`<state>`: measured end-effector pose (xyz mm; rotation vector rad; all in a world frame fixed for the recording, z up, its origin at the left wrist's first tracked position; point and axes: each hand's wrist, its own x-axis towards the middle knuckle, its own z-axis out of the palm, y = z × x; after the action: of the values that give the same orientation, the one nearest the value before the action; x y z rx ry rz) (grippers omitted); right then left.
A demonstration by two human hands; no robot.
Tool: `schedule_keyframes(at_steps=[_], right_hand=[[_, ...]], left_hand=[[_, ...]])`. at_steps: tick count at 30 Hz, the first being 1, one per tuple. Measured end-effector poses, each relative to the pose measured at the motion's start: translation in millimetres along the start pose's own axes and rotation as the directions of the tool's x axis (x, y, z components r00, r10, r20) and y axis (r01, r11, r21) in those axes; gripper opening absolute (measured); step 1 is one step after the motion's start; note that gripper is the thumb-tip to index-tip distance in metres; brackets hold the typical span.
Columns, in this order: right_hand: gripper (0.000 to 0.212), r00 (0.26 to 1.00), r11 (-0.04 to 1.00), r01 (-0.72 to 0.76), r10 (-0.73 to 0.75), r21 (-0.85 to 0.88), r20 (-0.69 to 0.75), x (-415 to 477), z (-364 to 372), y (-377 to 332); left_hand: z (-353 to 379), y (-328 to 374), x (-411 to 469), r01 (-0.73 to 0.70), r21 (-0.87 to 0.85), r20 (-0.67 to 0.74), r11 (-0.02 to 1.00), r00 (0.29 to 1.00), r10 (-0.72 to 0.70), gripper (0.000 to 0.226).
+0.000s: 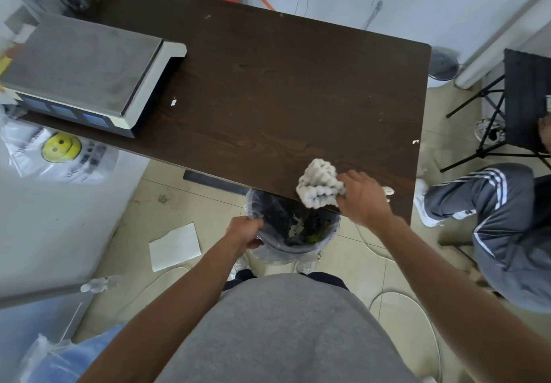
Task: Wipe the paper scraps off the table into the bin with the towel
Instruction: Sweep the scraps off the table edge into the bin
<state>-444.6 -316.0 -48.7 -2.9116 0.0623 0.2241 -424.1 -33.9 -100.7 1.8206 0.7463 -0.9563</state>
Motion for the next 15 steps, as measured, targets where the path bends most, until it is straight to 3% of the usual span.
schedule_keyframes(at_steps=[3,5,7,10,13,15], right_hand=[[0.030,0.987,0.991,0.128,-0.131,0.048,0.090,-11,5,-17],[0.026,0.987,0.989,0.100,-0.112,0.105,0.111,-8,-1,-21],[0.027,0.996,0.985,0.088,-0.090,0.151,0.005,-5,-6,-20],[0.037,0.989,0.993,0.103,-0.095,0.066,-0.114,-8,-5,-16],[0.037,0.990,0.993,0.118,-0.114,-0.031,0.088,-5,1,-14],[0.035,0.988,0.995,0.101,-0.100,0.005,0.114,5,-6,-14]], left_hand=[[3,0,1,0.001,0.004,-0.002,1.000,1.000,-0.001,0.023],[5,1,1,-0.006,0.020,0.001,1.000,1.000,0.006,0.024],[7,2,0,-0.010,0.018,0.002,1.000,1.000,0.010,0.018],[10,2,-1,-0.010,0.006,0.009,1.000,1.000,0.010,0.012],[13,4,-4,-0.003,-0.004,0.008,1.000,1.000,0.003,0.015],[13,6,-6,0.000,-0.013,0.009,1.000,1.000,0.000,0.015]])
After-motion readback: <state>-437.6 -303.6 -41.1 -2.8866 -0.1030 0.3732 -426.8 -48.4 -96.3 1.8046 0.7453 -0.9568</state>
